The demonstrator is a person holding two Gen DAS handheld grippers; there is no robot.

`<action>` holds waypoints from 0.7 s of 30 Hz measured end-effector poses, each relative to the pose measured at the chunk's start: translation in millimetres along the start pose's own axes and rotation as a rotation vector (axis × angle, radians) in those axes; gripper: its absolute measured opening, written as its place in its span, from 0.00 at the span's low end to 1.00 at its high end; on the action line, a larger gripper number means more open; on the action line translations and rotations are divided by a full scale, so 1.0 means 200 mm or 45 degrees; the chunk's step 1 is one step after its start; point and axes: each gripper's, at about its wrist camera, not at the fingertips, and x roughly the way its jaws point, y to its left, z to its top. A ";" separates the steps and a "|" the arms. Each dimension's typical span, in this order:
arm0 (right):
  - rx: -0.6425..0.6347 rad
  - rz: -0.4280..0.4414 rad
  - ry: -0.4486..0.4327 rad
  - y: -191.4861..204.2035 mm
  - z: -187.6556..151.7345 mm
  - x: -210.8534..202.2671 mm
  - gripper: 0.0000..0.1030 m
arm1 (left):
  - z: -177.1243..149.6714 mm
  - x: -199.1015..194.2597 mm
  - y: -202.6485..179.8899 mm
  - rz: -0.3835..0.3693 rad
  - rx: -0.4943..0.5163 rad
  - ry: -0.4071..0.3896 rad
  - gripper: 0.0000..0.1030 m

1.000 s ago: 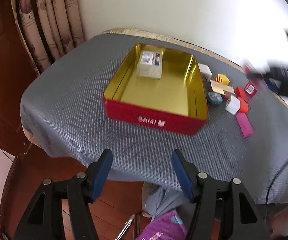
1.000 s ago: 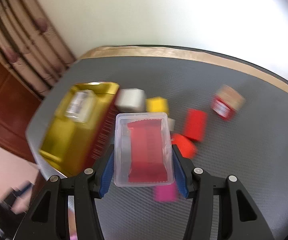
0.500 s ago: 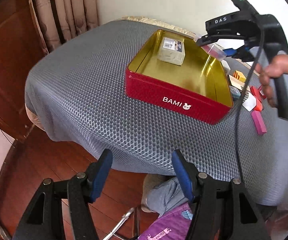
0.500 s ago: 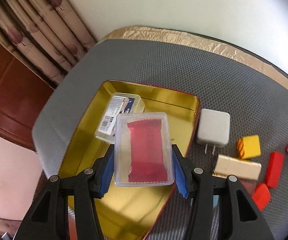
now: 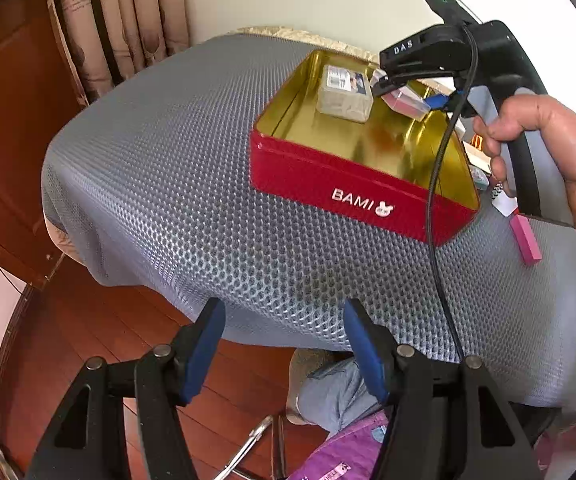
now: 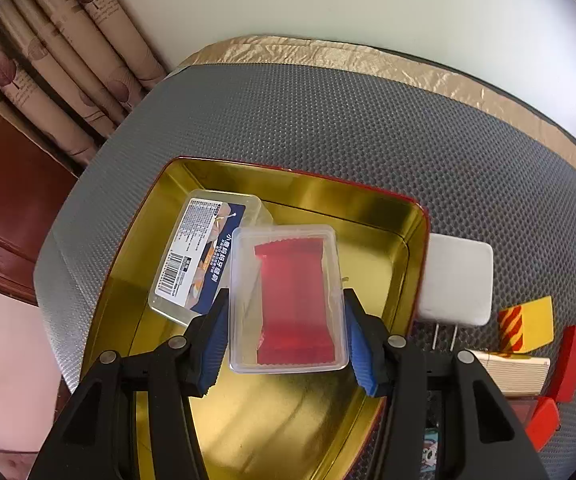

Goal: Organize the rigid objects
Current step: 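Lower the clear red-filled box into the tin beside the labeled box, open right gripper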

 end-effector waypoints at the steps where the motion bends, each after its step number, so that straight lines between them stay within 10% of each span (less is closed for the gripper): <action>1: 0.003 0.004 0.006 0.01 0.00 0.01 0.48 | 0.00 0.01 0.00 -0.006 -0.001 0.013 0.61; 21: 0.110 0.120 -0.234 -0.08 -0.09 -0.26 0.65 | -0.03 0.03 -0.05 0.033 0.060 0.023 0.61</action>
